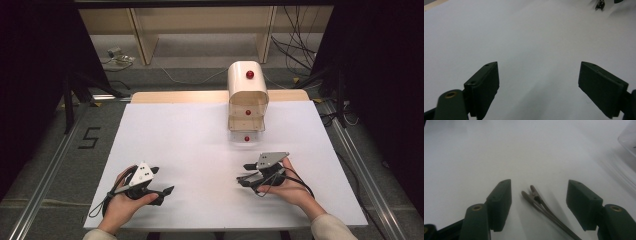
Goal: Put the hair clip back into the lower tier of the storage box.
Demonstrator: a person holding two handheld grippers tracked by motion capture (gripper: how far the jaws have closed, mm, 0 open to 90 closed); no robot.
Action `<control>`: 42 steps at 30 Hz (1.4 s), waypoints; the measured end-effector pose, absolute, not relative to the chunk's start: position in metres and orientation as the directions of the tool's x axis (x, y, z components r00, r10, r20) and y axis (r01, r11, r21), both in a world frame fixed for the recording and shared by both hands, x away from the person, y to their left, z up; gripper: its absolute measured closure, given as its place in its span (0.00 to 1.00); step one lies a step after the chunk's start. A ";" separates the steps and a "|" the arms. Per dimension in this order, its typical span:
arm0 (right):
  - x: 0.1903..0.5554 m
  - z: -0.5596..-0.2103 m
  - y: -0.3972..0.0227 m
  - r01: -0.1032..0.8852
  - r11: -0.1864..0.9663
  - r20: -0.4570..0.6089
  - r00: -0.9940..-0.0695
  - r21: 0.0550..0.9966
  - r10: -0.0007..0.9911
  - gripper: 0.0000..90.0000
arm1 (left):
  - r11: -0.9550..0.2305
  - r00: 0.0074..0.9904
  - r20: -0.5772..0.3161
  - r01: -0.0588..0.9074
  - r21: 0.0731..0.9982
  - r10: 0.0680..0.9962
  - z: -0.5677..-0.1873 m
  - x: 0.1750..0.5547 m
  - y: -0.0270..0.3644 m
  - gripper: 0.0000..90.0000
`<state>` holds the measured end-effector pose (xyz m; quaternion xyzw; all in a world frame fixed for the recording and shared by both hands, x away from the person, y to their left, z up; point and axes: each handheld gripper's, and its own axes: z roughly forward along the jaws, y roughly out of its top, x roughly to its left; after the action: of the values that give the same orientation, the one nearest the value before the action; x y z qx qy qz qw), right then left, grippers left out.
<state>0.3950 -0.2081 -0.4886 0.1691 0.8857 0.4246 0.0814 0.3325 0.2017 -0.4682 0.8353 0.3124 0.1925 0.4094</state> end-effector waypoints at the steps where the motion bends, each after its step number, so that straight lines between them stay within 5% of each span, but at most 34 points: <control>1: 0.396 -0.489 -0.207 0.228 0.585 -0.002 -0.931 0.778 0.366 0.45 | -0.470 0.731 0.067 0.364 0.804 0.679 -0.468 0.333 0.202 0.19; 42: 0.404 -0.497 -0.188 0.211 0.636 -0.010 -0.945 0.742 0.326 0.85 | -0.471 0.736 0.063 0.362 0.804 0.674 -0.469 0.334 0.200 0.19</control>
<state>0.4044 -0.1877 -0.4970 0.1488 0.9017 0.3995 0.0715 0.3336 0.2000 -0.4692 0.8363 0.3098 0.1899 0.4106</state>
